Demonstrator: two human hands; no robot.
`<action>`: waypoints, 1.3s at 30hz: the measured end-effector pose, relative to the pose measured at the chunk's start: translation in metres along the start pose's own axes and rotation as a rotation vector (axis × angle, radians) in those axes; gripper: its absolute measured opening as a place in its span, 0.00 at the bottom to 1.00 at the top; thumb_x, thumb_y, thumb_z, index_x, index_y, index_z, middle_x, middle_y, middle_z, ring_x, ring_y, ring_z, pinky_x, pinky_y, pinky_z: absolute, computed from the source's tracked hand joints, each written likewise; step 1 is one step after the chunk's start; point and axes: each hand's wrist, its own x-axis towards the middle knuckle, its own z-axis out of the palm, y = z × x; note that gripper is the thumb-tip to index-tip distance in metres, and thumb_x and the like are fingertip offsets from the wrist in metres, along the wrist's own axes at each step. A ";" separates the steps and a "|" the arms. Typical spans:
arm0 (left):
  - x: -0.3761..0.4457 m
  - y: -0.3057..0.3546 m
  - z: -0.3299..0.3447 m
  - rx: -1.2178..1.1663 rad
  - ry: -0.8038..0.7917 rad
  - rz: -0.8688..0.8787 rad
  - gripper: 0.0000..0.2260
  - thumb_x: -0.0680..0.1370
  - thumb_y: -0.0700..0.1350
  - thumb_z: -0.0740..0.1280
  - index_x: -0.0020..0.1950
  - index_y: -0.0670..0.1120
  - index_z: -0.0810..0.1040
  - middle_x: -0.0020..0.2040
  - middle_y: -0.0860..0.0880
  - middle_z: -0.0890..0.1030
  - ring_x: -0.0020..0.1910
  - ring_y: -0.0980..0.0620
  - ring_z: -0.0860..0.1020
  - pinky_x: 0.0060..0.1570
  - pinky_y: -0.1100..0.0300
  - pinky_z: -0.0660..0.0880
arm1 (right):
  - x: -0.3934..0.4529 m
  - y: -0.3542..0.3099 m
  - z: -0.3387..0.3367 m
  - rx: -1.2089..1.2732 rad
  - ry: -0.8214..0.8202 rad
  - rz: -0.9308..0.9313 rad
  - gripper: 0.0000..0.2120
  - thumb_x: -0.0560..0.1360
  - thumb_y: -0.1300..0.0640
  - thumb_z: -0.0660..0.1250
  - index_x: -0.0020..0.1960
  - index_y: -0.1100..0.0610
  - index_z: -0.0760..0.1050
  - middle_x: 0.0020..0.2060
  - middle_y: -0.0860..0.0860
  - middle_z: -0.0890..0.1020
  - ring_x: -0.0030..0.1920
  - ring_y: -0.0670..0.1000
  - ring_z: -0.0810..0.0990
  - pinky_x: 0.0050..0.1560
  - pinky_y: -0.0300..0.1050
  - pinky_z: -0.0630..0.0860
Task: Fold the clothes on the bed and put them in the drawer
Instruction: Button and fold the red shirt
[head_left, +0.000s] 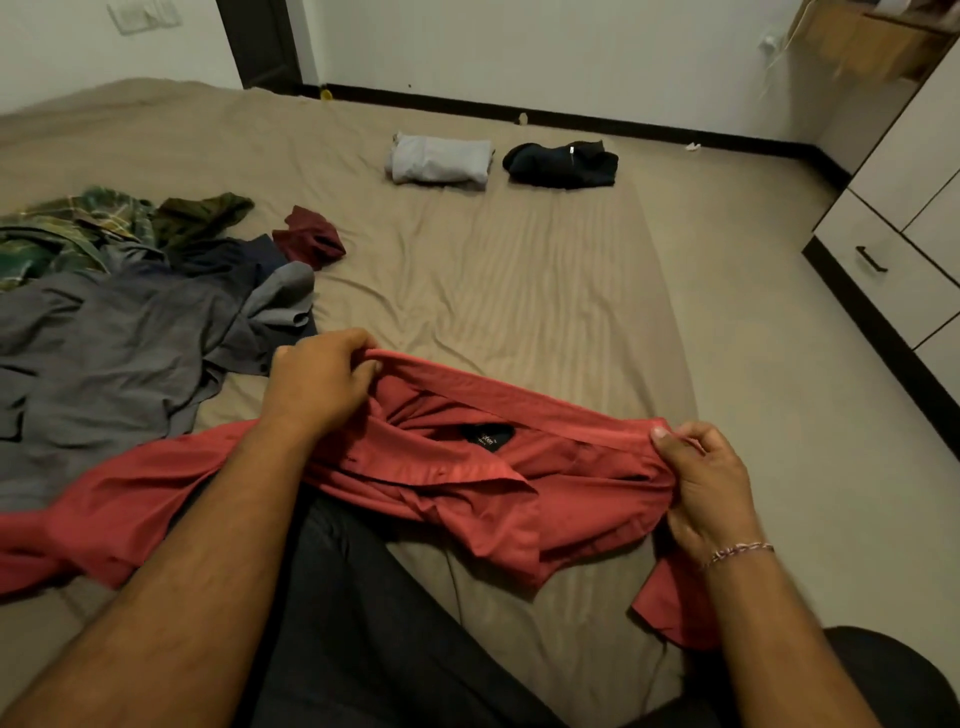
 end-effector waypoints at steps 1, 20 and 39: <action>0.003 -0.003 -0.001 -0.102 -0.012 -0.037 0.03 0.79 0.48 0.71 0.50 0.49 0.83 0.45 0.47 0.85 0.49 0.42 0.82 0.48 0.49 0.74 | 0.001 -0.002 -0.003 -0.204 -0.051 -0.083 0.11 0.69 0.63 0.78 0.48 0.53 0.82 0.44 0.50 0.86 0.44 0.48 0.84 0.50 0.40 0.82; 0.208 0.186 -0.339 -0.311 0.502 0.236 0.08 0.82 0.51 0.69 0.47 0.50 0.84 0.41 0.49 0.82 0.45 0.46 0.80 0.47 0.52 0.74 | 0.097 -0.447 0.136 -0.484 0.352 -0.730 0.15 0.72 0.46 0.79 0.39 0.58 0.83 0.34 0.52 0.82 0.38 0.54 0.80 0.44 0.45 0.73; 0.122 0.216 -0.493 -0.328 0.808 0.411 0.11 0.78 0.50 0.74 0.54 0.45 0.88 0.50 0.43 0.87 0.52 0.41 0.83 0.49 0.54 0.72 | -0.066 -0.578 0.133 -0.661 0.303 -1.134 0.21 0.66 0.43 0.82 0.30 0.57 0.79 0.25 0.43 0.81 0.32 0.50 0.80 0.37 0.46 0.75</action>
